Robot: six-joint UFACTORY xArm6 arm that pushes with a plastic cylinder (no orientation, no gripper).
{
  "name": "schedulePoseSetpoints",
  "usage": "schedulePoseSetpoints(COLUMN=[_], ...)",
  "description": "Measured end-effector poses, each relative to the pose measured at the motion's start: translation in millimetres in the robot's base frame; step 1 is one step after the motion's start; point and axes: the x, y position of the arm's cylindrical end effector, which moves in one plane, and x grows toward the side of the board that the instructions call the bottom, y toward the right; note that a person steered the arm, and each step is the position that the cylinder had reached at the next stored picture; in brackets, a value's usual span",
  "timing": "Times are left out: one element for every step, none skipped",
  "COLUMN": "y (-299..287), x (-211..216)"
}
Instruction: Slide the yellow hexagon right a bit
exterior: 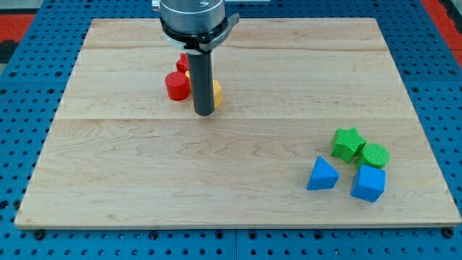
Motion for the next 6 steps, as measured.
schedulePoseSetpoints(y=[13.1, 27.8, -15.4, 2.4, 56.2, 90.1], x=[-1.6, 24.8, 28.4, -8.5, -19.8, -36.4])
